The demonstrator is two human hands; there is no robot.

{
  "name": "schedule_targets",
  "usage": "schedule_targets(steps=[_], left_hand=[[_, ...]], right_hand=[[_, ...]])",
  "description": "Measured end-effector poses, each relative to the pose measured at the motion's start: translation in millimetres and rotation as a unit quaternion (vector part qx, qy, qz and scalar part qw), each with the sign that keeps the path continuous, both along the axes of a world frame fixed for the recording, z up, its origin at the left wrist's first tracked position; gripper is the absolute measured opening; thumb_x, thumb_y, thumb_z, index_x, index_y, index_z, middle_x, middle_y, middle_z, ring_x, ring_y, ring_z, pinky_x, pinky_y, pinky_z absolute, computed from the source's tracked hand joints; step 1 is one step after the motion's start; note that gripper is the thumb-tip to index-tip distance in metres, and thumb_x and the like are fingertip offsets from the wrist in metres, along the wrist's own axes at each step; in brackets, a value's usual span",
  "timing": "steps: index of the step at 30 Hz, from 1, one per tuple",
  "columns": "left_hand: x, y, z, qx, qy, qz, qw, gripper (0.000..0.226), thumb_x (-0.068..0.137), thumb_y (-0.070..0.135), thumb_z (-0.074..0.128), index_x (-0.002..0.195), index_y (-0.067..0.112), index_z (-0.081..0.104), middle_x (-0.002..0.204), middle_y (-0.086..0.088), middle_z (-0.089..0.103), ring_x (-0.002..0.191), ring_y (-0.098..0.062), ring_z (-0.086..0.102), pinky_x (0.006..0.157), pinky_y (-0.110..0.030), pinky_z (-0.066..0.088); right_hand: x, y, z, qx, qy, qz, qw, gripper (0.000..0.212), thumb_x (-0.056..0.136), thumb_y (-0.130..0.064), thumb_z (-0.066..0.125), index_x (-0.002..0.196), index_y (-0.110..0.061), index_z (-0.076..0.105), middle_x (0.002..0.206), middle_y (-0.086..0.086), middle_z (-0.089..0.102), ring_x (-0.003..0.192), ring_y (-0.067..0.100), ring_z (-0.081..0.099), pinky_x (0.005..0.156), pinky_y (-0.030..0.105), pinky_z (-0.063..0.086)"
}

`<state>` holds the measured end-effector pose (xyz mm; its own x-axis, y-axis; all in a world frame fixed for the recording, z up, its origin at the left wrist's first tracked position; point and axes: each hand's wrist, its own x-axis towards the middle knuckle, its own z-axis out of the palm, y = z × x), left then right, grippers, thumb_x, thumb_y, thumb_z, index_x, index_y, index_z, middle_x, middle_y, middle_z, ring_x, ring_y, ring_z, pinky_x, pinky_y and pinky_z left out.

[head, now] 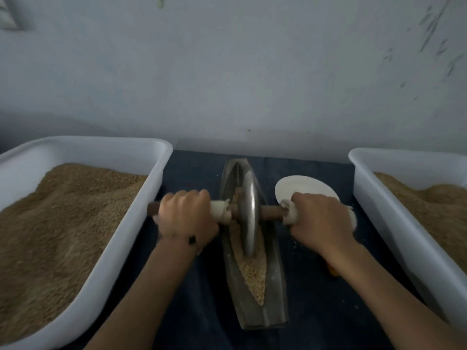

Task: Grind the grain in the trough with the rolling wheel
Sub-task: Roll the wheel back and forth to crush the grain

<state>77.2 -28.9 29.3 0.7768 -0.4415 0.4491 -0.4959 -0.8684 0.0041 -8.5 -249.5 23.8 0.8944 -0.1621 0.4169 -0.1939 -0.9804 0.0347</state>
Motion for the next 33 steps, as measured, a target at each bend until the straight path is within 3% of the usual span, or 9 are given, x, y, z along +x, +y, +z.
schedule_targets(steps=[3, 6, 11, 15, 18, 23, 25, 28, 33], left_hand=[[-43.6, 23.7, -11.5, -0.067, -0.054, -0.058, 0.995, 0.037, 0.042, 0.019, 0.082, 0.059, 0.017, 0.05, 0.054, 0.001, 0.053, 0.048, -0.021, 0.051, 0.056, -0.028, 0.035], [-52.0, 33.3, -15.9, -0.057, -0.053, -0.073, 0.994, 0.04, 0.032, 0.02, 0.085, 0.054, 0.016, 0.052, 0.048, 0.003, 0.051, 0.041, -0.019, 0.049, 0.05, -0.023, 0.031], [-14.5, 17.8, -13.8, -0.008, 0.049, 0.045, 0.998, 0.025, 0.071, 0.047, 0.064, 0.071, 0.029, 0.046, 0.06, 0.013, 0.041, 0.054, -0.01, 0.04, 0.046, -0.021, 0.018], [30.6, -7.1, 1.1, 0.043, 0.084, 0.038, 0.995, 0.022, 0.075, 0.049, 0.056, 0.08, 0.028, 0.055, 0.062, 0.01, 0.042, 0.058, -0.011, 0.042, 0.055, -0.025, 0.033], [43.0, -21.2, 19.5, 0.095, 0.097, 0.023, 0.99, 0.019, 0.075, 0.044, 0.056, 0.079, 0.025, 0.051, 0.063, 0.007, 0.045, 0.057, -0.012, 0.042, 0.059, -0.029, 0.036], [-13.8, 3.2, 3.8, 0.016, -0.018, -0.011, 1.0, 0.025, 0.067, 0.028, 0.071, 0.071, 0.021, 0.047, 0.07, 0.001, 0.058, 0.061, -0.015, 0.046, 0.063, -0.028, 0.036], [-42.2, 16.5, -5.0, -0.05, -0.102, -0.063, 0.992, 0.024, 0.056, 0.013, 0.073, 0.062, 0.014, 0.05, 0.058, -0.004, 0.053, 0.052, -0.021, 0.048, 0.057, -0.031, 0.038], [-59.2, 26.3, -9.3, -0.067, -0.185, -0.094, 0.976, 0.019, 0.055, 0.011, 0.068, 0.061, 0.011, 0.051, 0.056, -0.006, 0.049, 0.05, -0.025, 0.048, 0.056, -0.033, 0.039], [-29.9, 19.7, -15.4, -0.059, -0.095, -0.086, 0.99, 0.029, 0.05, 0.019, 0.079, 0.059, 0.014, 0.052, 0.053, -0.001, 0.053, 0.047, -0.022, 0.051, 0.053, -0.028, 0.035]], right_hand=[[-42.7, 14.5, 0.7, -0.046, -0.103, 0.05, 0.992, 0.031, 0.049, -0.011, 0.076, 0.064, -0.02, 0.05, 0.056, -0.005, 0.048, 0.051, 0.019, 0.043, 0.054, 0.027, 0.025], [-50.0, 17.7, 6.1, -0.051, -0.109, 0.077, 0.99, 0.03, 0.046, -0.011, 0.078, 0.064, -0.016, 0.055, 0.056, -0.001, 0.052, 0.051, 0.022, 0.046, 0.054, 0.029, 0.028], [8.2, 5.0, 18.0, -0.055, 0.043, 0.046, 0.997, 0.022, 0.068, -0.033, 0.066, 0.073, -0.029, 0.044, 0.064, -0.011, 0.045, 0.061, 0.014, 0.042, 0.056, 0.028, 0.027], [47.7, -16.9, 12.2, 0.042, 0.102, 0.011, 0.994, 0.012, 0.075, -0.038, 0.058, 0.071, -0.03, 0.051, 0.067, -0.013, 0.05, 0.061, 0.009, 0.045, 0.051, 0.027, 0.025], [50.8, -21.4, 3.5, 0.111, 0.122, -0.013, 0.986, 0.015, 0.078, -0.037, 0.055, 0.067, -0.027, 0.054, 0.068, -0.009, 0.057, 0.068, 0.015, 0.056, 0.057, 0.03, 0.039], [-9.7, 4.6, -11.3, 0.005, -0.05, -0.007, 0.999, 0.03, 0.065, -0.022, 0.074, 0.068, -0.023, 0.044, 0.063, -0.004, 0.051, 0.056, 0.017, 0.041, 0.054, 0.028, 0.024], [-44.1, 10.4, -20.8, -0.035, -0.146, 0.033, 0.988, 0.034, 0.056, -0.008, 0.081, 0.076, -0.014, 0.053, 0.067, 0.003, 0.052, 0.058, 0.023, 0.046, 0.056, 0.031, 0.03], [-76.3, 10.3, -30.3, -0.045, -0.171, 0.063, 0.982, 0.048, 0.056, 0.004, 0.079, 0.096, -0.007, 0.055, 0.077, 0.009, 0.055, 0.066, 0.029, 0.052, 0.06, 0.04, 0.042], [-47.1, 11.7, -13.7, -0.058, -0.156, 0.067, 0.984, 0.03, 0.054, -0.01, 0.078, 0.076, -0.009, 0.058, 0.067, 0.006, 0.055, 0.058, 0.029, 0.052, 0.054, 0.034, 0.034]])
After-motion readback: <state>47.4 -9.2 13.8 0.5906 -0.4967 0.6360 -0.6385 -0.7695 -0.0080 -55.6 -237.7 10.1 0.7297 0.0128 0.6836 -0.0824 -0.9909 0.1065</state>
